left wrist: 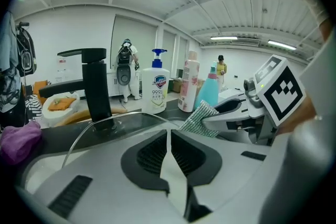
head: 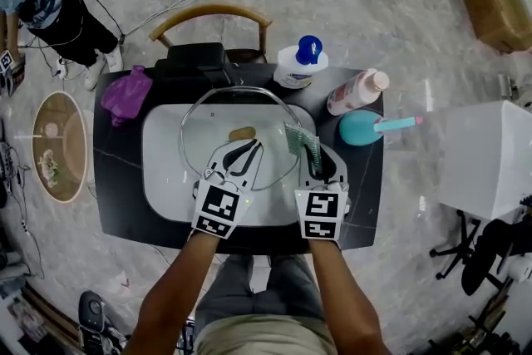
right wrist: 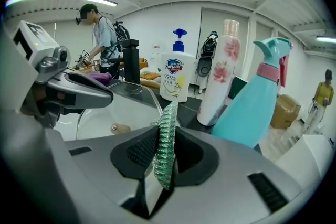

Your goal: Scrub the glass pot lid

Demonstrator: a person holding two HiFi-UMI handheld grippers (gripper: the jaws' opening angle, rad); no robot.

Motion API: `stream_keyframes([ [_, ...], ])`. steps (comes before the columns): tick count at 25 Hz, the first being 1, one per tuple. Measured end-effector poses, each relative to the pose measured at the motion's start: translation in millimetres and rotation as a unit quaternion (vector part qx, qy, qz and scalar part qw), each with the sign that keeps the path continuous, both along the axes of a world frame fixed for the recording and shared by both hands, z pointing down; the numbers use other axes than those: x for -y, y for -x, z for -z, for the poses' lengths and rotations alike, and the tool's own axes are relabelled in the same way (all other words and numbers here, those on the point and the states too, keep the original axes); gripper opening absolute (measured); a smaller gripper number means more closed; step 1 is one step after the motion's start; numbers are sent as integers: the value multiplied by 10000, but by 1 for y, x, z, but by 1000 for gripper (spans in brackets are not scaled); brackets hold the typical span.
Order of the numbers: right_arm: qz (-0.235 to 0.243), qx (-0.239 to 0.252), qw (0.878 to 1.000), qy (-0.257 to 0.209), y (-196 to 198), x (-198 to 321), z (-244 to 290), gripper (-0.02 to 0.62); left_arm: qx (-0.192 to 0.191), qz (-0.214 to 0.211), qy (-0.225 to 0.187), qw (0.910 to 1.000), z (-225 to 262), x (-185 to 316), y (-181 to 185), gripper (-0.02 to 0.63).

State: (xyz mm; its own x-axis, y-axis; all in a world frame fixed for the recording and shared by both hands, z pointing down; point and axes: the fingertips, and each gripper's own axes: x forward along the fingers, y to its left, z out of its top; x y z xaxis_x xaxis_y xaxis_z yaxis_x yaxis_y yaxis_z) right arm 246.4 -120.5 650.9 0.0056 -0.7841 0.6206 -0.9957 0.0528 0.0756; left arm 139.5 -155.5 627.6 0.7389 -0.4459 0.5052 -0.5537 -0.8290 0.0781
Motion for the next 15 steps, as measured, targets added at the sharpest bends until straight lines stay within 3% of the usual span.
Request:
stream_keyframes([
  [7, 35, -40, 10000, -31, 5, 1, 0, 89, -11, 35, 7, 10000, -1, -3, 4, 35],
  [15, 483, -17, 9988, 117, 59, 10, -13, 89, 46, 507, 69, 9987, -8, 2, 65, 35],
])
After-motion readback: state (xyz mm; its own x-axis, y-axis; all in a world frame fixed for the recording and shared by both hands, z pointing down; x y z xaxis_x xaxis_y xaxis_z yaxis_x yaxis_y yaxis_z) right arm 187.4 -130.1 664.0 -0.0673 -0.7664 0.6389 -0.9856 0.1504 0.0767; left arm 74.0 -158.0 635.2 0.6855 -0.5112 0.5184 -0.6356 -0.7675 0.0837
